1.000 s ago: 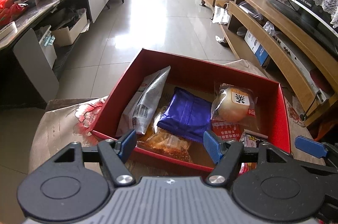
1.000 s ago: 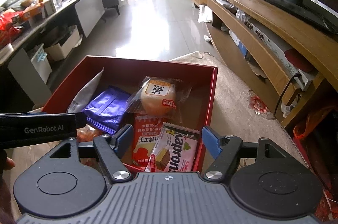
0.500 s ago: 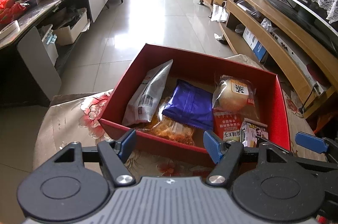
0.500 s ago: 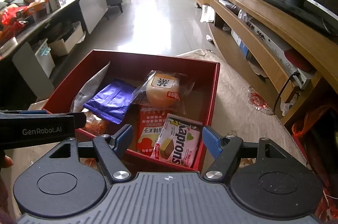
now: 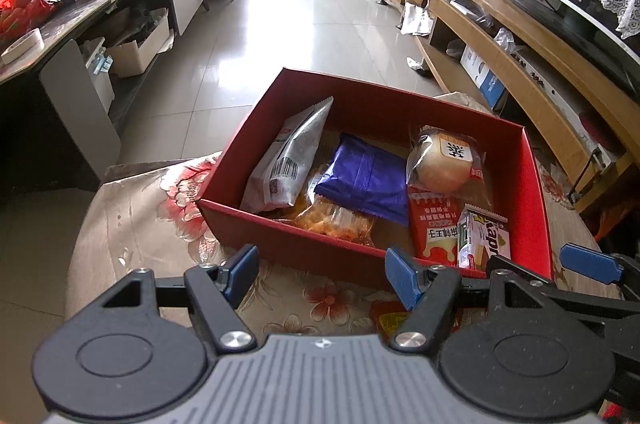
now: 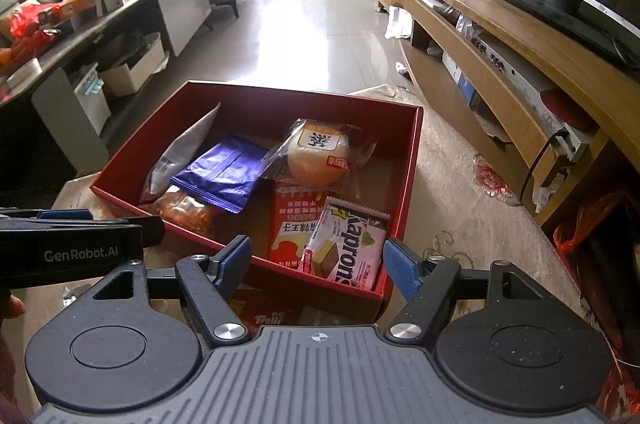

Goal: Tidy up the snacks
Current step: 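Withdraw both tools from the box back over the table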

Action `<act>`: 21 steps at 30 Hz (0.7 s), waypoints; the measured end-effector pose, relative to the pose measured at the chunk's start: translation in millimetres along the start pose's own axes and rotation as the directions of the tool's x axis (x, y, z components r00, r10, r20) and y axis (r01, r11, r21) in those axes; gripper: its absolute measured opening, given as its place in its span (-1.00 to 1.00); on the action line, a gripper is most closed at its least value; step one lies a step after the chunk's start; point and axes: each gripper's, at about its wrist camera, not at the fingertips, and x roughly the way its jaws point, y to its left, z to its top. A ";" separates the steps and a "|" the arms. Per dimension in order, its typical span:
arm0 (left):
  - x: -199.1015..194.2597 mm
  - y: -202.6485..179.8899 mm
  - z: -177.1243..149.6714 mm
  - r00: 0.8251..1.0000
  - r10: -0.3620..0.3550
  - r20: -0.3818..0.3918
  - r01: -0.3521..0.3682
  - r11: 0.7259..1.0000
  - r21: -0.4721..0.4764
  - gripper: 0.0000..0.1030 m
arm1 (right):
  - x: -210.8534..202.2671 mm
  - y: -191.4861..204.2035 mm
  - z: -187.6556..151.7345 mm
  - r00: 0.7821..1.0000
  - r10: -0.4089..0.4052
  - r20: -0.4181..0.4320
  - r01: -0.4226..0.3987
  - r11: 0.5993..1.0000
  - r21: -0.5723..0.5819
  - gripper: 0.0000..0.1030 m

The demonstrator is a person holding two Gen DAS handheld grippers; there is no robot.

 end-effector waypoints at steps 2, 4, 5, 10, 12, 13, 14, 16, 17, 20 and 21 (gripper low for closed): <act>-0.1 0.3 -0.4 1.000 0.000 -0.001 0.000 1.000 0.002 0.37 | -0.8 0.6 -0.9 1.000 -0.001 0.001 0.001 1.000 0.000 0.53; -1.1 0.7 -2.2 1.000 -0.001 -0.003 0.001 1.000 0.003 0.37 | -1.4 0.7 -1.6 1.000 0.000 0.000 0.000 1.000 -0.001 0.53; -1.5 1.1 -3.5 1.000 -0.002 -0.004 0.002 1.000 0.004 0.37 | -1.8 1.2 -2.6 1.000 0.000 0.000 0.000 1.000 -0.001 0.53; -4.2 2.6 -10.2 1.000 0.000 -0.007 0.000 1.000 0.013 0.36 | -3.6 2.0 -7.5 1.000 0.010 -0.012 -0.010 1.000 0.002 0.53; -5.5 3.8 -14.1 1.000 0.002 -0.010 -0.001 1.000 0.019 0.36 | -4.6 3.7 -10.0 1.000 0.011 -0.018 -0.011 1.000 -0.002 0.53; -6.1 4.6 -16.3 1.000 0.002 -0.013 -0.002 1.000 0.022 0.36 | -5.2 4.8 -11.2 1.000 0.011 -0.019 -0.011 1.000 -0.006 0.53; -6.7 5.5 -18.8 1.000 0.001 -0.017 -0.001 1.000 0.026 0.36 | -5.7 5.9 -12.7 1.000 0.011 -0.022 -0.012 1.000 -0.010 0.53; -8.1 8.6 -25.3 1.000 -0.004 -0.030 0.005 1.000 0.029 0.36 | -6.6 8.2 -16.0 0.999 0.013 -0.031 -0.013 1.000 -0.018 0.53; -8.9 10.8 -28.9 0.999 -0.006 -0.037 0.007 1.000 0.030 0.36 | -7.5 9.5 -18.0 0.999 0.013 -0.036 -0.014 1.000 -0.021 0.53; -11.6 18.4 -42.0 0.998 -0.001 -0.058 0.003 1.000 0.028 0.36 | -8.4 13.6 -24.2 0.998 0.022 -0.056 -0.023 0.999 -0.023 0.53; -12.3 21.3 -46.6 0.998 0.003 -0.065 -0.001 1.000 0.025 0.36 | -8.6 15.8 -26.8 0.998 0.026 -0.064 -0.028 0.999 -0.027 0.53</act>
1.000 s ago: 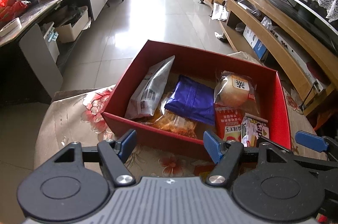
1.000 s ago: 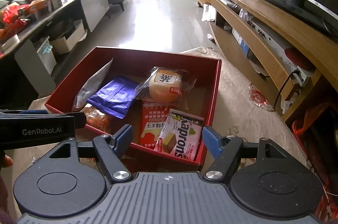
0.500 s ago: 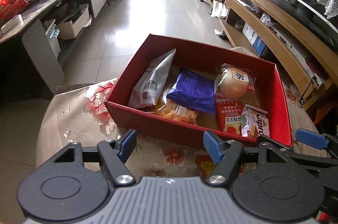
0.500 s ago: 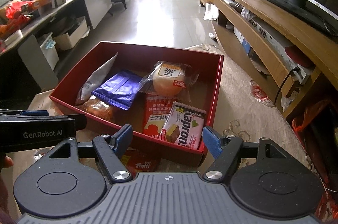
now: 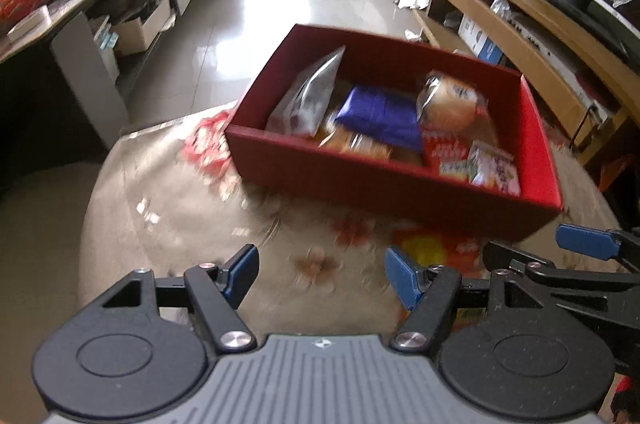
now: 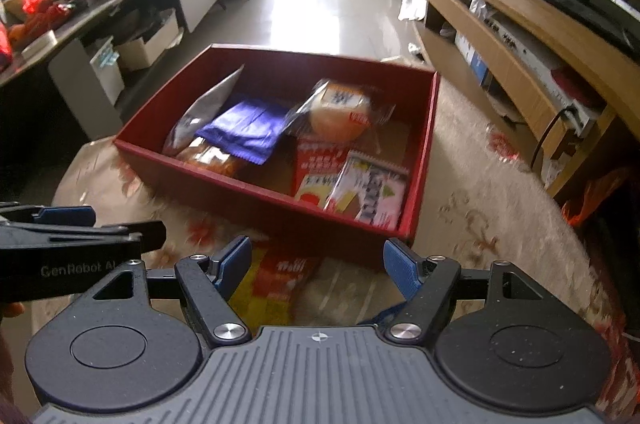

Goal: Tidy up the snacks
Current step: 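Withdraw both tools from the box back over the table, then grasp the gold packet with the left gripper while the right approaches the blue-white packet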

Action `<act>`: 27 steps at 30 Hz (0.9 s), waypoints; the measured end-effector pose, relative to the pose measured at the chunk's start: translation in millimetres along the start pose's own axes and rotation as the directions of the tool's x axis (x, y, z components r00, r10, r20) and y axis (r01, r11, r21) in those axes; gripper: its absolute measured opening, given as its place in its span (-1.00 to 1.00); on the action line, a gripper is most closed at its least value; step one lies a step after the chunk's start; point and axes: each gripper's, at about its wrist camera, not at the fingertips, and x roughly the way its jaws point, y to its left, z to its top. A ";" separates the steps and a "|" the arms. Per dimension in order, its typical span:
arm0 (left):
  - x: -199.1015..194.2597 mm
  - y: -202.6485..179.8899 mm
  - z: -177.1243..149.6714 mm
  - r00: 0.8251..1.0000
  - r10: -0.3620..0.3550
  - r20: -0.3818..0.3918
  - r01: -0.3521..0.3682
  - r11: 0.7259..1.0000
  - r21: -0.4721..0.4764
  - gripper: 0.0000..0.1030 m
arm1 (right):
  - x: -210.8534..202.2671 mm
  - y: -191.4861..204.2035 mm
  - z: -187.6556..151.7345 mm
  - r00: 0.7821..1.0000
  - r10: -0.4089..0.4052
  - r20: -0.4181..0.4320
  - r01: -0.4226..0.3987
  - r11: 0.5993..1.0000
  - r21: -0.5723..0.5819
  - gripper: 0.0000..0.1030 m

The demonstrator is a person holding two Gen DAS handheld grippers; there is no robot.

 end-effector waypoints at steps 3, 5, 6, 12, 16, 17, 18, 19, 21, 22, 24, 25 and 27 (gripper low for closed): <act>-2.0 10.1 -17.1 1.000 0.005 -0.029 -0.005 1.000 -0.014 0.36 | 0.9 9.8 -8.8 1.000 0.010 -0.026 -0.010 1.000 -0.024 0.53; -3.5 18.1 -29.1 0.999 -0.001 -0.049 0.000 1.000 -0.016 0.36 | 1.8 17.6 -15.7 0.999 0.016 -0.049 -0.019 0.999 -0.045 0.54; -4.3 21.8 -34.3 0.998 -0.007 -0.059 0.006 1.000 -0.017 0.36 | 2.0 21.0 -19.2 0.998 0.022 -0.061 -0.025 0.998 -0.056 0.56; -4.0 29.7 -63.3 0.993 -0.047 -0.112 0.050 0.998 0.028 0.37 | -0.3 34.1 -40.5 0.994 0.030 -0.107 -0.041 0.994 -0.097 0.63; 3.8 28.4 -74.4 0.987 -0.080 -0.140 0.094 0.991 0.095 0.37 | -9.1 36.1 -49.0 0.993 0.053 -0.106 -0.061 0.995 -0.078 0.63; 5.8 28.0 -75.5 0.985 -0.087 -0.151 0.104 0.989 0.104 0.37 | -11.1 35.8 -51.3 0.992 0.061 -0.107 -0.069 0.995 -0.069 0.63; 8.9 27.7 -77.9 0.982 -0.094 -0.162 0.113 0.988 0.109 0.37 | -12.8 35.1 -53.7 0.992 0.068 -0.109 -0.075 0.995 -0.061 0.63; 11.1 27.3 -79.9 0.980 -0.101 -0.171 0.121 0.986 0.114 0.37 | -13.1 34.8 -54.9 0.991 0.070 -0.112 -0.077 0.996 -0.054 0.63; 14.6 24.6 -83.7 0.977 -0.112 -0.181 0.137 0.981 0.134 0.37 | -13.9 32.7 -58.3 0.990 0.073 -0.119 -0.078 0.996 -0.043 0.63; 15.3 23.2 -85.2 0.976 -0.113 -0.184 0.140 0.980 0.142 0.38 | -14.0 31.8 -59.8 0.990 0.074 -0.121 -0.079 0.996 -0.037 0.63; 14.0 20.5 -89.1 0.977 -0.108 -0.184 0.140 0.975 0.172 0.40 | -14.5 30.4 -62.6 0.989 0.075 -0.126 -0.079 0.996 -0.027 0.63; 12.7 20.4 -90.7 0.976 -0.109 -0.190 0.142 0.974 0.174 0.42 | -14.5 29.9 -63.5 0.989 0.077 -0.127 -0.080 0.997 -0.023 0.63; 9.9 20.9 -95.2 0.971 -0.124 -0.204 0.159 0.974 0.162 0.43 | -16.2 28.5 -65.4 0.988 0.082 -0.127 -0.085 0.996 -0.017 0.63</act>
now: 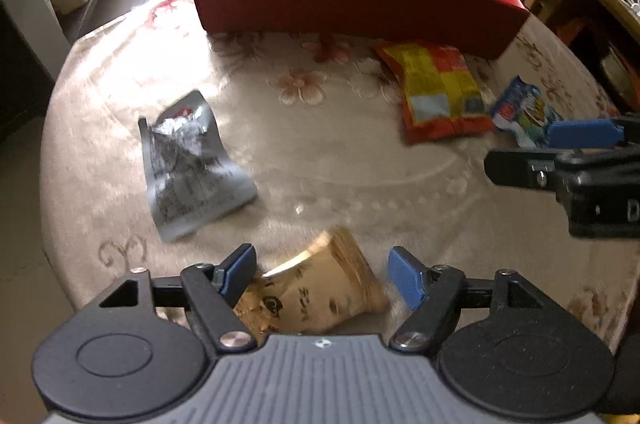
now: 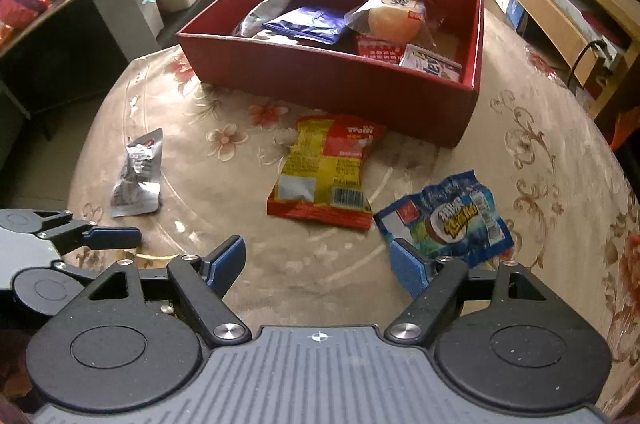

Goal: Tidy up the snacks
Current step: 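Grasp the gold packet with the left gripper while the right approaches the blue-white packet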

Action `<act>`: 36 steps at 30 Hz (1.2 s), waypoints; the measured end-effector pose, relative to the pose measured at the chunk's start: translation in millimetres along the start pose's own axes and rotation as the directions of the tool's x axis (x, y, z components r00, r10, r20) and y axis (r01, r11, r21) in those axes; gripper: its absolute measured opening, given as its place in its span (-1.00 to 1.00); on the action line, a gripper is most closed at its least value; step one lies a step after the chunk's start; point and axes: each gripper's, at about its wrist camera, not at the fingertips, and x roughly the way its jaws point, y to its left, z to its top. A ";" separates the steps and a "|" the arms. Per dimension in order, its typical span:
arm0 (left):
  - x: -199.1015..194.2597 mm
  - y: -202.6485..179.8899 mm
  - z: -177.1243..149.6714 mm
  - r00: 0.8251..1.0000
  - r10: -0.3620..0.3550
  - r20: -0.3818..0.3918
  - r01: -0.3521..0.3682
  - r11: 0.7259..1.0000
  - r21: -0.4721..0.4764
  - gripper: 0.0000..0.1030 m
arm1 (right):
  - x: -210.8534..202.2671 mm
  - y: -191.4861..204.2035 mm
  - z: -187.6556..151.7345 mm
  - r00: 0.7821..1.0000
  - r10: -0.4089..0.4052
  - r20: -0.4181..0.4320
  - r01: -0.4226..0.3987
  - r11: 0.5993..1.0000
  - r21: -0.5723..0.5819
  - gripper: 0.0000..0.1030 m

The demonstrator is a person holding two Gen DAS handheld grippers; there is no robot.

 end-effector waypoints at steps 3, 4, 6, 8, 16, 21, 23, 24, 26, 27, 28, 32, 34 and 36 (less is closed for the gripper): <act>-5.6 -1.8 -9.1 1.000 -0.016 -0.018 0.016 1.000 -0.009 0.46 | -2.1 -2.6 -1.5 1.000 0.004 0.001 -0.004 1.000 0.004 0.64; -7.0 -3.3 -12.4 1.000 -0.018 -0.023 0.017 1.000 -0.008 0.46 | -2.9 -3.7 -1.8 1.000 0.005 0.002 -0.005 1.000 0.006 0.64; -10.1 -7.4 -19.1 0.999 -0.027 -0.031 0.027 1.000 -0.004 0.46 | -4.8 -5.5 -1.8 1.000 0.009 0.005 -0.009 1.000 0.011 0.64; -12.0 -11.2 -23.0 0.999 -0.023 -0.027 0.023 1.000 0.001 0.46 | -6.7 -6.9 -1.8 1.000 0.014 0.009 -0.014 1.000 0.015 0.64; -6.9 -17.9 -18.2 0.995 0.096 0.006 -0.096 0.995 -0.003 0.36 | -13.9 -14.8 -1.6 0.999 0.028 0.026 -0.029 0.999 0.026 0.64; -10.4 -23.8 -19.4 0.997 0.081 0.017 -0.081 0.997 -0.005 -0.03 | -17.8 -41.1 2.1 0.999 -0.027 0.044 0.023 0.997 0.080 0.64; -11.8 -23.8 -19.7 0.997 0.078 0.014 -0.078 0.997 -0.011 -0.15 | -19.5 -58.2 3.6 0.998 -0.045 0.049 0.038 0.991 0.127 0.64; -12.2 -23.1 -19.4 0.997 0.075 0.012 -0.075 0.997 -0.018 -0.16 | -19.9 -67.4 3.7 0.997 -0.056 0.050 0.048 0.987 0.155 0.64; -12.9 -21.2 -17.7 0.998 0.063 0.009 -0.063 0.997 -0.038 -0.18 | -18.5 -83.4 3.0 0.996 -0.082 0.044 0.071 0.977 0.202 0.64; -13.3 -20.6 -16.8 0.998 0.056 0.009 -0.055 0.997 -0.046 -0.18 | -16.8 -89.8 2.4 0.995 -0.094 0.036 0.083 0.971 0.223 0.64; -14.2 -20.1 -16.2 0.999 0.051 0.012 -0.050 0.997 -0.053 -0.18 | -14.7 -94.0 1.9 0.994 -0.102 0.030 0.092 0.967 0.237 0.64; -18.0 -19.3 -14.5 0.999 0.040 0.028 -0.038 0.997 -0.062 -0.18 | -1.2 -97.5 1.0 0.994 -0.108 -0.002 0.105 0.960 0.261 0.64; -19.7 -19.0 -14.6 0.999 0.030 0.031 -0.027 0.997 -0.066 -0.18 | 6.0 -95.8 2.9 0.994 -0.106 -0.017 0.106 0.959 0.262 0.64; -19.9 -18.7 -13.8 0.999 0.021 0.029 -0.019 0.997 -0.069 -0.18 | 12.0 -93.6 7.4 0.994 -0.104 -0.035 0.109 0.966 0.234 0.65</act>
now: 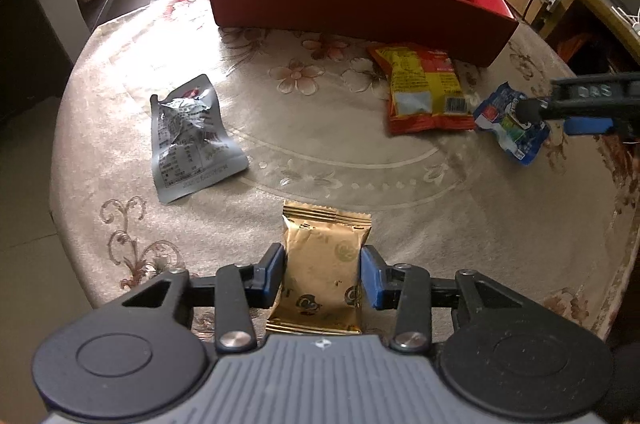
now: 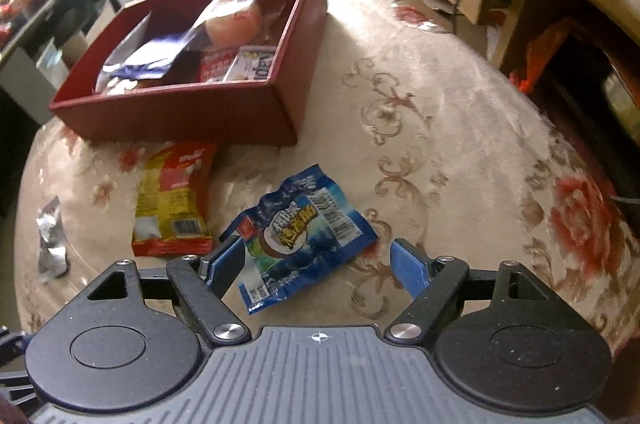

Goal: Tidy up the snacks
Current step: 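Grasp the gold packet with the left gripper while the right approaches the blue-white packet, then close the right gripper on the blue-white packet and lift it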

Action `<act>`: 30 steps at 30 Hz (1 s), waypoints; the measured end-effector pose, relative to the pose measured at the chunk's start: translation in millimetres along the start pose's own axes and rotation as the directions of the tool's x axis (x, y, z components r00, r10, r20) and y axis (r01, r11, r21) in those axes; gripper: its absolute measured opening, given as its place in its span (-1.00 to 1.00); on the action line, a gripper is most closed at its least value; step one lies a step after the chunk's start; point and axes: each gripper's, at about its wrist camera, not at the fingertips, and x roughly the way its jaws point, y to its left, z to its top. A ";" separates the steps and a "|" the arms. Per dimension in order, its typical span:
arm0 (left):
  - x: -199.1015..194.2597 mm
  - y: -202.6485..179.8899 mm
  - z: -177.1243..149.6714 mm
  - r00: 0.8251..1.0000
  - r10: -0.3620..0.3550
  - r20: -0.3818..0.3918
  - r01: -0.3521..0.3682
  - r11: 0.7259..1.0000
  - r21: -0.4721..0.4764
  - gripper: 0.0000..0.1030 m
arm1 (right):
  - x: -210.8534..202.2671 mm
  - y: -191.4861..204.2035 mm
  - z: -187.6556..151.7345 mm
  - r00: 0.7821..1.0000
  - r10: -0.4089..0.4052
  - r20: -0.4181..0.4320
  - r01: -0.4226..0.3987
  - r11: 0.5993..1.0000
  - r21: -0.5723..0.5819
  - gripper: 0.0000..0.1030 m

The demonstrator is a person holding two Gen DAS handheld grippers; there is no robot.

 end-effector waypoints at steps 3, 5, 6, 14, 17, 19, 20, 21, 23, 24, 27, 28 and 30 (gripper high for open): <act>0.9 1.3 1.1 1.000 -0.016 -0.009 0.016 1.000 -0.011 -0.18 | 9.9 4.4 8.8 1.000 -0.002 -0.006 0.002 1.000 -0.020 0.66; 2.8 2.0 1.8 1.000 -0.024 -0.017 0.024 1.000 -0.016 -0.18 | 18.2 9.0 13.9 1.000 -0.001 -0.022 0.000 0.998 -0.056 0.67; 4.4 2.5 2.2 0.999 -0.028 -0.023 0.027 0.999 -0.020 -0.18 | 21.1 11.9 15.0 0.999 -0.006 -0.031 0.004 0.997 -0.071 0.67; 6.4 1.1 4.3 0.999 -0.032 -0.030 0.032 0.999 -0.020 -0.18 | 41.5 33.1 19.0 0.999 -0.035 -0.033 0.028 0.983 -0.180 0.80; 6.2 1.7 4.5 0.999 -0.036 -0.032 0.036 0.999 -0.025 -0.18 | 33.8 40.7 9.1 0.998 -0.042 -0.052 0.029 0.976 -0.217 0.59; 6.1 2.1 4.1 0.999 -0.038 -0.033 0.037 0.999 -0.026 -0.18 | 23.6 40.4 -2.6 0.997 -0.016 -0.079 -0.002 0.975 -0.221 0.46; 6.3 2.0 3.9 0.999 -0.039 -0.035 0.038 0.999 -0.025 -0.18 | 17.5 39.5 -10.1 0.996 -0.001 -0.091 -0.020 0.974 -0.227 0.42; 6.3 2.1 3.5 0.999 -0.039 -0.035 0.038 0.999 -0.026 -0.18 | 12.1 38.9 -17.2 0.994 0.010 -0.104 -0.035 0.971 -0.238 0.38; 5.8 1.9 2.5 0.999 -0.038 -0.035 0.037 0.999 -0.022 -0.18 | 3.8 38.1 -28.5 0.993 0.019 -0.115 -0.048 0.965 -0.259 0.33; 5.8 1.6 2.2 0.999 -0.037 -0.034 0.036 0.999 -0.021 -0.18 | -1.3 36.8 -34.5 0.993 0.018 -0.119 -0.049 0.962 -0.267 0.33; 6.4 0.9 2.8 0.999 -0.038 -0.037 0.037 0.999 -0.017 -0.18 | -11.1 29.0 -45.0 0.992 0.015 -0.127 -0.048 0.965 -0.258 0.31; 6.1 0.9 2.9 0.999 -0.037 -0.037 0.036 0.999 -0.019 -0.18 | -12.6 26.4 -46.0 0.992 0.016 -0.125 -0.047 0.969 -0.244 0.31; 6.0 0.6 2.9 0.999 -0.035 -0.036 0.034 0.999 -0.017 -0.17 | -13.0 21.8 -46.5 0.989 0.033 -0.146 -0.065 0.972 -0.224 0.37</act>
